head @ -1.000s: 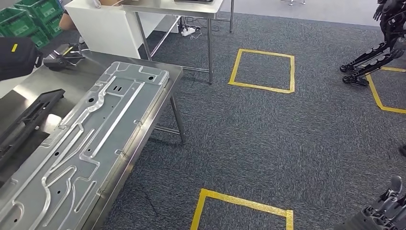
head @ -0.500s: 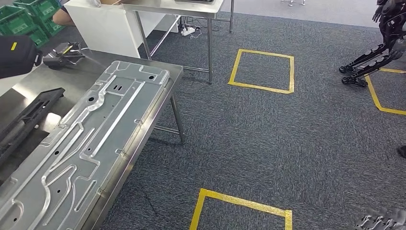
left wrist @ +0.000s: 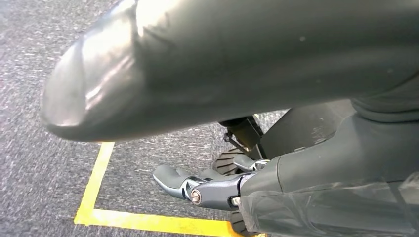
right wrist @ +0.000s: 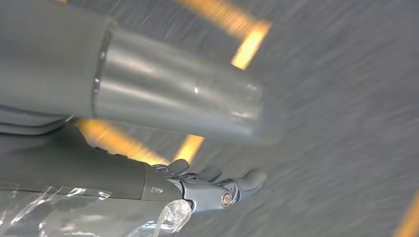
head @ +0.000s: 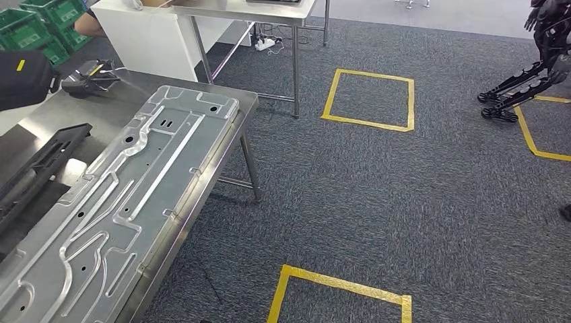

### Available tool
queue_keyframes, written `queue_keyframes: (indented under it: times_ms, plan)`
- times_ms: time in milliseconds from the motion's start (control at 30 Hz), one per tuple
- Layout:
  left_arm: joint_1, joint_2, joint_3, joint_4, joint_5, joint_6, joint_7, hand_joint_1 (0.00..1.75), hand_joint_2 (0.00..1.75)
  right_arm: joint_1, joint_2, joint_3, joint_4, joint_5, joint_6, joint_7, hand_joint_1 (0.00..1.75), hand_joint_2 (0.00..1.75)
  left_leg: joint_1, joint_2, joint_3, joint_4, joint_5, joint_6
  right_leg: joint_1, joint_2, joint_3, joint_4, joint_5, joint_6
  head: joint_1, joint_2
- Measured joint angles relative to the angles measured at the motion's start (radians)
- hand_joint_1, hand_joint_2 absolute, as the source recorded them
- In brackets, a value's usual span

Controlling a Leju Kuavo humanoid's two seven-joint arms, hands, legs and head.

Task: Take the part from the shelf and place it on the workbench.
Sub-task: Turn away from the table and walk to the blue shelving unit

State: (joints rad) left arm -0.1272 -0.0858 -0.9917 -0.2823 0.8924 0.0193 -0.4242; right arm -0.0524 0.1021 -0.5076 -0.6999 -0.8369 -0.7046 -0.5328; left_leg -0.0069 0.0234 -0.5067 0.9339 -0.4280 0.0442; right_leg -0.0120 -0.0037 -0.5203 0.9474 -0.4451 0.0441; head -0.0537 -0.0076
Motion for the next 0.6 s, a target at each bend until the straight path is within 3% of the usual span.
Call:
queue_keyframes:
  times_ms: [133,300,367,433,467,533,600]
  plan:
    - [0.006,0.002,-0.004,0.0,0.007,-0.001,-0.001,0.0,0.0,-0.01,-0.025,-0.003,0.227,0.06,0.0,0.097,0.0,0.0,0.001,0.0,0.0,0.0,0.0,0.0,0.001,0.0,-0.001,0.0,0.0,0.0,0.0,0.0]
    - [0.009,0.006,-0.008,0.0,0.012,0.004,0.0,0.0,0.0,0.001,-0.056,0.003,0.406,0.12,0.0,0.13,0.0,0.0,0.0,0.001,-0.002,0.0,-0.001,0.001,-0.001,0.0,-0.001,-0.002,0.0,0.0,0.0,0.0]
    - [0.01,0.009,-0.01,0.0,0.012,0.007,0.004,0.0,0.0,0.001,-0.067,0.007,0.454,0.133,0.0,0.128,0.0,0.0,-0.001,0.002,0.002,-0.008,0.001,0.01,-0.003,0.0,0.005,-0.012,0.005,0.007,0.0,0.0]
    - [0.01,0.011,-0.013,0.0,0.01,0.008,0.012,0.0,0.0,-0.001,-0.075,0.01,0.49,0.136,0.0,0.116,0.0,0.0,0.005,0.006,0.026,-0.049,0.02,0.022,-0.003,0.003,0.01,-0.013,0.003,0.014,0.001,0.0]
    - [0.01,0.012,-0.014,0.0,0.009,0.009,0.016,0.0,0.0,-0.003,-0.079,0.01,0.507,0.136,0.0,0.11,0.0,0.0,0.01,0.011,0.04,-0.072,0.031,0.026,0.0,0.005,-0.001,0.013,-0.014,0.017,0.001,0.0]
    - [0.01,0.013,-0.016,0.0,0.008,0.009,0.022,0.0,0.0,-0.005,-0.084,0.011,0.537,0.135,0.0,0.104,0.0,0.0,0.014,0.022,0.051,-0.092,0.042,0.027,-0.002,0.008,-0.061,0.13,-0.073,0.028,0.003,0.0]
    - [0.011,0.013,-0.018,0.0,0.008,0.008,0.025,0.0,0.0,-0.008,-0.087,0.012,0.562,0.139,0.0,0.106,0.0,0.0,0.019,0.034,0.05,-0.092,0.041,0.022,-0.016,0.008,-0.123,0.242,-0.11,0.041,0.005,0.0]
